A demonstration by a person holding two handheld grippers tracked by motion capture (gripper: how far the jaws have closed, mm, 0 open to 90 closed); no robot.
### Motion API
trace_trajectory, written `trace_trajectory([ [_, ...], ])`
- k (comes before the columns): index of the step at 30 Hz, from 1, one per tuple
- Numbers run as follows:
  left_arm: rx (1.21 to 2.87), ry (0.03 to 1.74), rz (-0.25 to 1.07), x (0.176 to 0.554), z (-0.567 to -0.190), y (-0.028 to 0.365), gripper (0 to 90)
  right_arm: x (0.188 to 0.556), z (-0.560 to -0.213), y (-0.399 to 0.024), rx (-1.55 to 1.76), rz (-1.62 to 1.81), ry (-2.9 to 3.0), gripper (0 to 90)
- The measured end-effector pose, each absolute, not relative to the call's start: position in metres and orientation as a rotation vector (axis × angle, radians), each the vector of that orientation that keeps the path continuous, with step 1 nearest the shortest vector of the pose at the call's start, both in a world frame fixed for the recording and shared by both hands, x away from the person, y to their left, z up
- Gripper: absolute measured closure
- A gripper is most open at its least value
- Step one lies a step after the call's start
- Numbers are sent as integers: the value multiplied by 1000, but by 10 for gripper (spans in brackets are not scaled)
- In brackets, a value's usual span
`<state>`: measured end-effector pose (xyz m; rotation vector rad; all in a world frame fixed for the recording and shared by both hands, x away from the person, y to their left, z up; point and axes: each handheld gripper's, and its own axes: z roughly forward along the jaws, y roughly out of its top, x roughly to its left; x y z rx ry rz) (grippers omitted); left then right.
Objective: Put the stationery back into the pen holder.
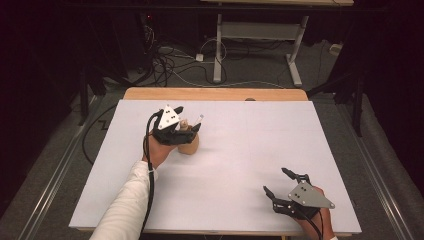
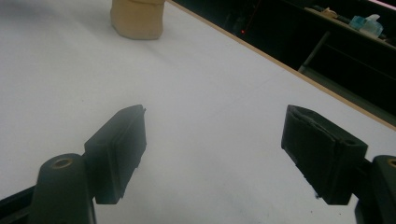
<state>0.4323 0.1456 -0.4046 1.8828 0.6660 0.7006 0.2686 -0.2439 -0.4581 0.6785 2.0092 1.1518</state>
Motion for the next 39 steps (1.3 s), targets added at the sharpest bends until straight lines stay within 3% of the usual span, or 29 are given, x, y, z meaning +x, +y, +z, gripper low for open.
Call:
trace_trajectory([
  [39,1980,444,746,369,-410,142,158,269,-463,-235,679,1149,2037,228],
])
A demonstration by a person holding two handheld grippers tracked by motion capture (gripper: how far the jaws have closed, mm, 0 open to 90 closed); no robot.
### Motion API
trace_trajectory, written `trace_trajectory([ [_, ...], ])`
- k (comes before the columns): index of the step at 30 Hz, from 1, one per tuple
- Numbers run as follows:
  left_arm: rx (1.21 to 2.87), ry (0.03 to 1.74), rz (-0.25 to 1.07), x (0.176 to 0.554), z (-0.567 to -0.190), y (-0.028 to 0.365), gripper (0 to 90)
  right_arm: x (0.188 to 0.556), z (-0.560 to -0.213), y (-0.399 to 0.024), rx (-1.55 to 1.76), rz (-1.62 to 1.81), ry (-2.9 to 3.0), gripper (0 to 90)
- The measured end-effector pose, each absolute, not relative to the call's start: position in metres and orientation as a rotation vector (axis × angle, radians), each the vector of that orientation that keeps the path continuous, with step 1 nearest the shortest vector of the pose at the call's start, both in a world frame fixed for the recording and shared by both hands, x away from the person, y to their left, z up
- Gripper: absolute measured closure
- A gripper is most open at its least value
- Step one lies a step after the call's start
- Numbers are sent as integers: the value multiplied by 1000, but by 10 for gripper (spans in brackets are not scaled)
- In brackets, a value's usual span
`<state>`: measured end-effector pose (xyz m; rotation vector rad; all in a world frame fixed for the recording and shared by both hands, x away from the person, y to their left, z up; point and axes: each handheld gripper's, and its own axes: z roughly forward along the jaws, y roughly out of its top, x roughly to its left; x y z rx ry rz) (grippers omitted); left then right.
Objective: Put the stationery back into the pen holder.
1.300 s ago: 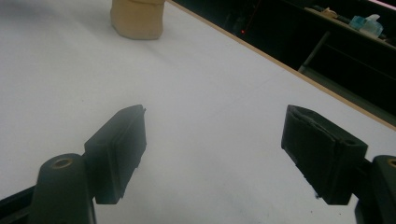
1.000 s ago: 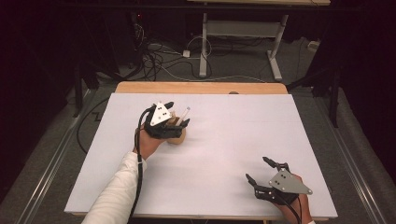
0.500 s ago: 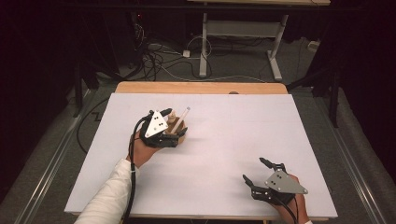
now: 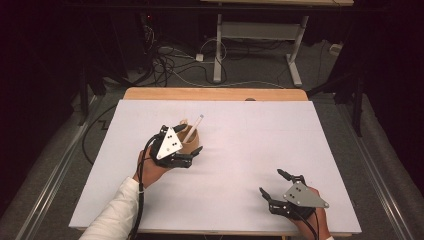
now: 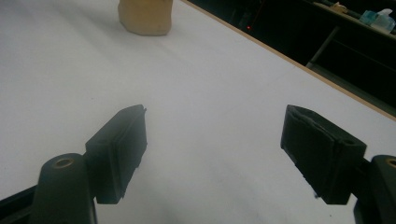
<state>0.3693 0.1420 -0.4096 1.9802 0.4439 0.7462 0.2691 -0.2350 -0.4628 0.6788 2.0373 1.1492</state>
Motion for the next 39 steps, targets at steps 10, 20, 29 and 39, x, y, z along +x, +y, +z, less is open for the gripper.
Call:
trace_trajectory([
  [10,1980,396,753,356,-408,136,157,268,-463,-234,674,1146,2040,228],
  [20,1976,364,759,343,-406,137,157,268,-462,-235,672,1151,2034,228],
  [29,1993,340,781,333,-408,139,157,267,-461,-234,669,1152,2030,228],
  [39,2006,342,814,323,-419,144,157,267,-460,-234,668,1156,2026,228],
])
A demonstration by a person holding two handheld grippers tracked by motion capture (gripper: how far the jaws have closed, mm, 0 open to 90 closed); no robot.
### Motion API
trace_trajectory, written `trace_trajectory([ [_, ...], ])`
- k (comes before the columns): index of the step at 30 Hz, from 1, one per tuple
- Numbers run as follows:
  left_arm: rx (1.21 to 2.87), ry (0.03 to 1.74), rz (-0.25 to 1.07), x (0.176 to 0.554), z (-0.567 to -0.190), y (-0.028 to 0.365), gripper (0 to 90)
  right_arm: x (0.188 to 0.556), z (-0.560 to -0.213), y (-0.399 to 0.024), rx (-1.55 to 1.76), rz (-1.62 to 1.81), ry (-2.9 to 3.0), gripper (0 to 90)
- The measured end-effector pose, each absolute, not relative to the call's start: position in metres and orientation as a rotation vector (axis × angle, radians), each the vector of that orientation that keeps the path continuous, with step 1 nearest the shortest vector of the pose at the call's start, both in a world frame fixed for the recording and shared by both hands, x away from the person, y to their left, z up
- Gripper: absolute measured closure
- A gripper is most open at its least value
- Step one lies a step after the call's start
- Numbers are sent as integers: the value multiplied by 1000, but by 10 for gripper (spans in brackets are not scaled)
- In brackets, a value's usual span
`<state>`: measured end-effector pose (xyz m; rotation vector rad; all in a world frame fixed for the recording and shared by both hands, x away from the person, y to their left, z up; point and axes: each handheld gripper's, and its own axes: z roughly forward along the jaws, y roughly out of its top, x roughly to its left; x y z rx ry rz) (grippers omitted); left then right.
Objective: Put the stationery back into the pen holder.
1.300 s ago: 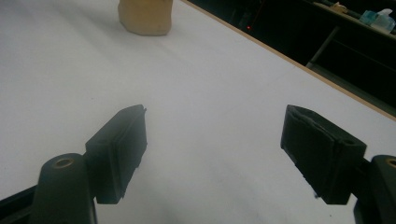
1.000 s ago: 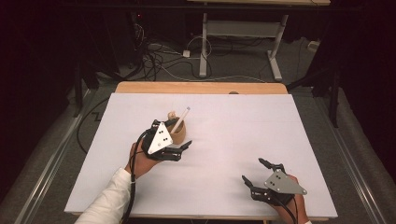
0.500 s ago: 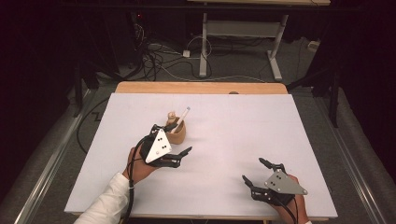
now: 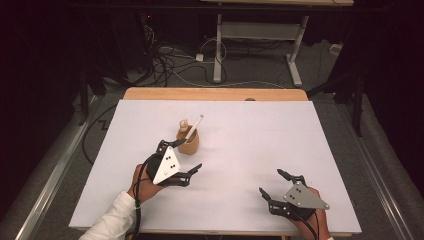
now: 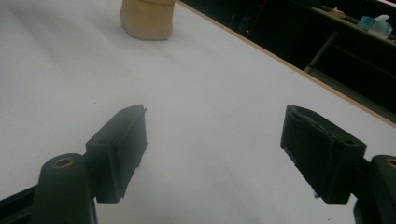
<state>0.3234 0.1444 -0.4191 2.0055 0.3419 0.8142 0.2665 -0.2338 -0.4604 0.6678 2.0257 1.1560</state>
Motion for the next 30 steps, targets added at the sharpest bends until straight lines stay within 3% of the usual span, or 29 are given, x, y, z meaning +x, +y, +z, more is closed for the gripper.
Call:
trace_trajectory([
  [16,2014,398,894,304,-447,164,157,267,-461,-234,667,1155,2026,228],
  [30,2081,456,855,295,-468,189,156,268,-462,-233,673,1161,2031,228],
])
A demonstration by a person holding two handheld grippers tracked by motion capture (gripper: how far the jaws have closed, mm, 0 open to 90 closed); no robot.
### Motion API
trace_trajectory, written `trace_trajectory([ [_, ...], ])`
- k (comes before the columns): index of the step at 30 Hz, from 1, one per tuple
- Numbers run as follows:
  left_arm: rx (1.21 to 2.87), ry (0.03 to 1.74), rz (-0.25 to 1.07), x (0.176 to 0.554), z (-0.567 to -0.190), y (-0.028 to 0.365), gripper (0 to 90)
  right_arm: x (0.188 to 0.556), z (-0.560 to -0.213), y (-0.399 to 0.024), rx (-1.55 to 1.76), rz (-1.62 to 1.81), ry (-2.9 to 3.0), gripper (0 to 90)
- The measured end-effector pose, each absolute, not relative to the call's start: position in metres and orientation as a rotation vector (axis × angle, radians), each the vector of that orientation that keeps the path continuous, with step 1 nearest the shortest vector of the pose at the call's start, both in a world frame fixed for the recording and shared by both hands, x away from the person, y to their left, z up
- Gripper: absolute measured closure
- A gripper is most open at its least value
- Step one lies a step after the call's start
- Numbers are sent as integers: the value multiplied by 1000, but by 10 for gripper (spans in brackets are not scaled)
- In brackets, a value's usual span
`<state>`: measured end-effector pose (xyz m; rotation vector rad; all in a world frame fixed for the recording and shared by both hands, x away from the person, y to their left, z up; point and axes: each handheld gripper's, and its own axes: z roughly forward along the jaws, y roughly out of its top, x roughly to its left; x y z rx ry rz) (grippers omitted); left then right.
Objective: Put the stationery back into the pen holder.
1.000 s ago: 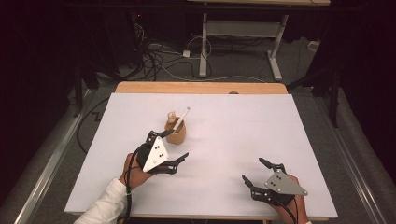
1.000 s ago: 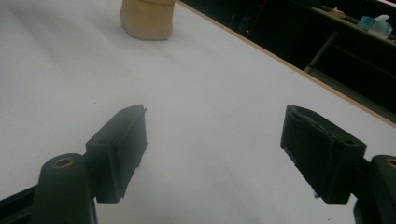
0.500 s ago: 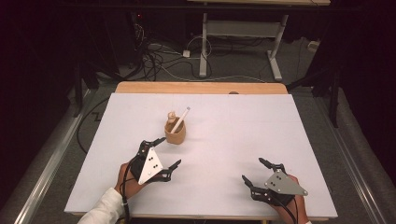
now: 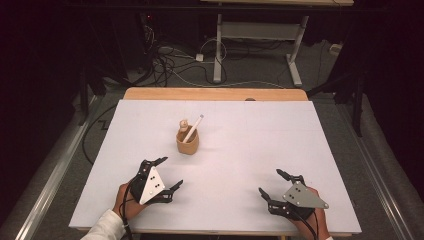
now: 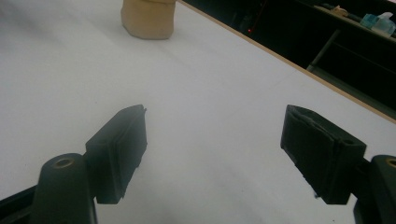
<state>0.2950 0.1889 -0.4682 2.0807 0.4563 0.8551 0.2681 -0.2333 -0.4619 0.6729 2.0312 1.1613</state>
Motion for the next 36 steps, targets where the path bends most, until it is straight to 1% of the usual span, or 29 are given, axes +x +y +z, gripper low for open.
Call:
trace_trajectory([
  [8,2127,465,817,291,-477,201,156,268,-462,-236,680,1165,2028,228],
  [15,2142,505,784,289,-482,211,156,268,-462,-236,678,1166,2029,228],
  [22,2144,491,775,288,-483,209,156,265,-460,-235,673,1157,2019,228],
  [29,2114,514,770,289,-478,212,156,266,-460,-233,662,1155,2028,228],
  [36,2133,506,768,290,-480,209,156,266,-460,-235,670,1158,2024,228],
])
